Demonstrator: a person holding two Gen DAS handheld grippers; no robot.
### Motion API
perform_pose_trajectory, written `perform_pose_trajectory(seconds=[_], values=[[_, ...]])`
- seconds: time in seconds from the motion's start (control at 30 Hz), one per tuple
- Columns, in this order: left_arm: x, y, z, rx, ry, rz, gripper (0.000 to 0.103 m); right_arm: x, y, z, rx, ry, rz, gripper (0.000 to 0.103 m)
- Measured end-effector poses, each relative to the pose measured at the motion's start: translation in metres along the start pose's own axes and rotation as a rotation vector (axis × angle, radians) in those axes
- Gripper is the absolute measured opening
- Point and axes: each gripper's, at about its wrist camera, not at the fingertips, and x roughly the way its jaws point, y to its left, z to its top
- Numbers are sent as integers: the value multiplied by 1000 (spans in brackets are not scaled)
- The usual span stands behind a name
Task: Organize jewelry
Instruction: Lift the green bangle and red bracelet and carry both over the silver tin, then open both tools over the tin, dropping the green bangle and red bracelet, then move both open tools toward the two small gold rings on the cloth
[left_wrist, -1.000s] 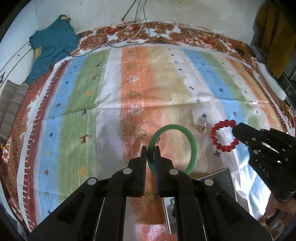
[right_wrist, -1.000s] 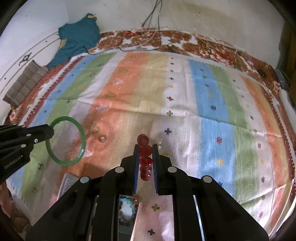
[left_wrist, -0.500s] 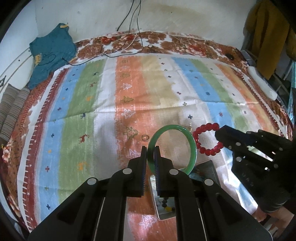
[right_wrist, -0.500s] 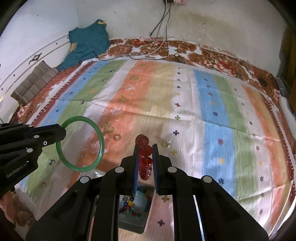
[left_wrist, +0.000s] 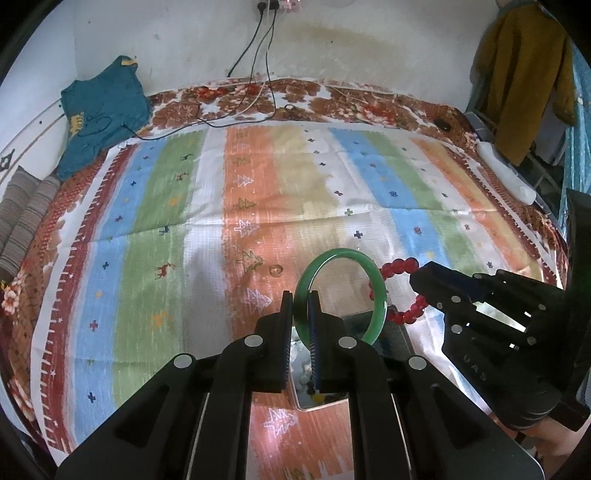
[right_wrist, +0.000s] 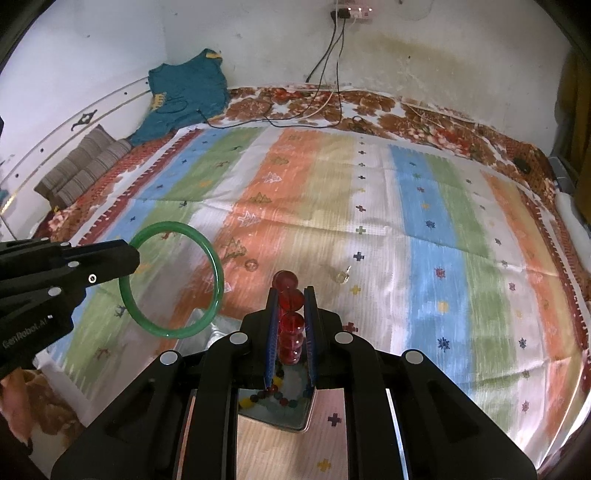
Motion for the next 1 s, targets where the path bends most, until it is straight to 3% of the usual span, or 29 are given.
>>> perform_pose_trajectory(seconds=[0.53,0.73,0.77,0.87,1.0], values=[[-10,-6,-19,23,-5,13,8,-14,6,-19,8,6,8,14],[-3,-8,-21,28,30,-1,10,-16,4,-25,21,19,21,14],[-3,-8,-21,27,32,-1,11,-15,3,-25,31,24,21,16],[-2,-7,-22,18,33,4,23,-13,-1,-24,38,36,-1,34],[-1,-1,-21,0,38,17,26,-6,-7,-26,50,69,-15,36]])
